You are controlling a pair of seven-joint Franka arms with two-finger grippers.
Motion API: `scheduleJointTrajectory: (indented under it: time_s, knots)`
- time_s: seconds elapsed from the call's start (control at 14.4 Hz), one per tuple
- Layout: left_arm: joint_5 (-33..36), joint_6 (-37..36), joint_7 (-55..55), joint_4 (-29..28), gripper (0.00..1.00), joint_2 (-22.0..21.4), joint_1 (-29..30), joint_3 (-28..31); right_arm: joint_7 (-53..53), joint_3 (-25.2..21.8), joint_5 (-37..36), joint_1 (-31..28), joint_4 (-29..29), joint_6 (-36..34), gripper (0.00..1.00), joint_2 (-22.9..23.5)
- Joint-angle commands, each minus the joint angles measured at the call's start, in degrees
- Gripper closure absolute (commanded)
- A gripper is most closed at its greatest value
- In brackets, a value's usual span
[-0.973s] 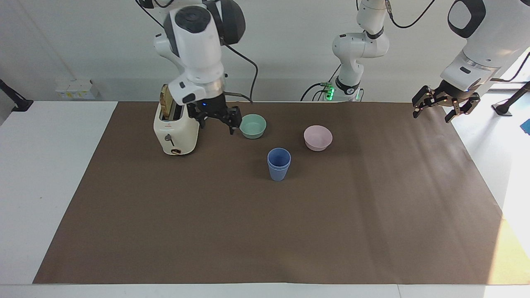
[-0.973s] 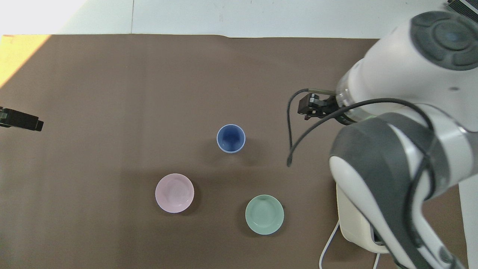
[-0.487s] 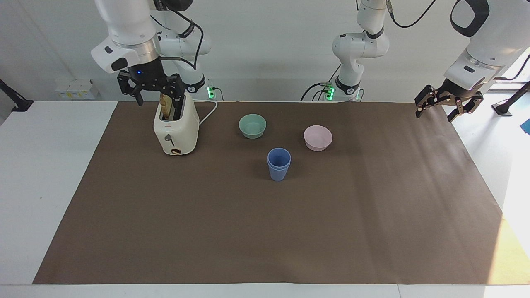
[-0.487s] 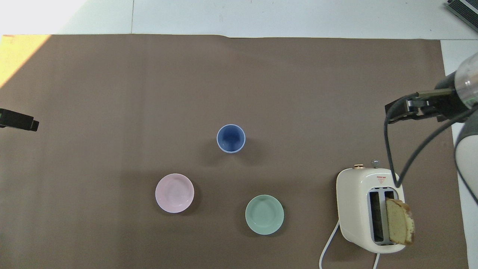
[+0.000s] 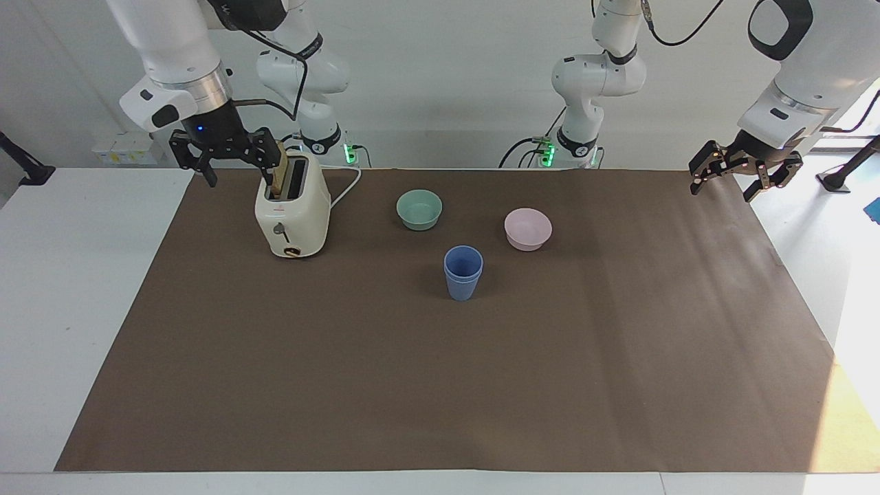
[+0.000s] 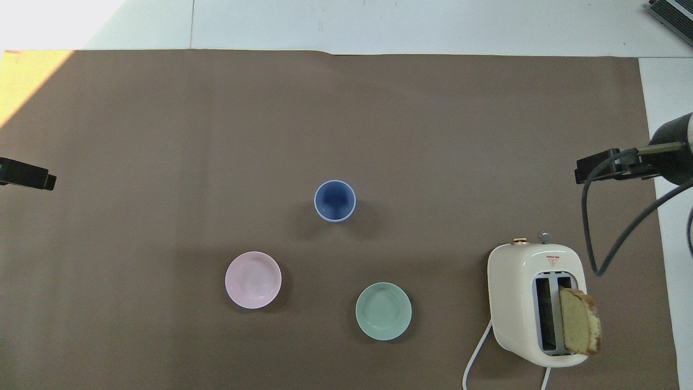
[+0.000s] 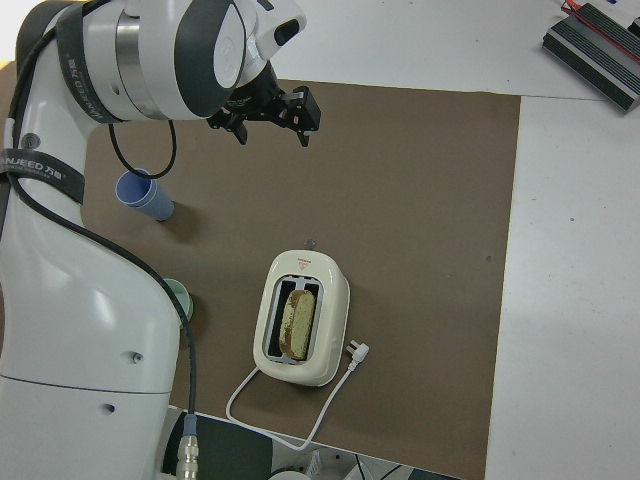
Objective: Stack blue cups with both arms
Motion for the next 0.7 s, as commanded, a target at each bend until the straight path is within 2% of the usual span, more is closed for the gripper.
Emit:
scheduleJointTrajectory:
  time_s: [0.0,0.63]
  knots:
    - [0.63,-0.7,0.06,0.2,0.0,-0.42,0.47,-0.34,-0.55,0.29,1.05,0.62,-2.55,1.23,0.0,-1.98]
    - [0.63,-0.7,0.14,0.02,0.0,-0.59,0.47,-0.34,-0.64,0.2,1.41,0.19,-2.73,1.05,0.0,-2.07]
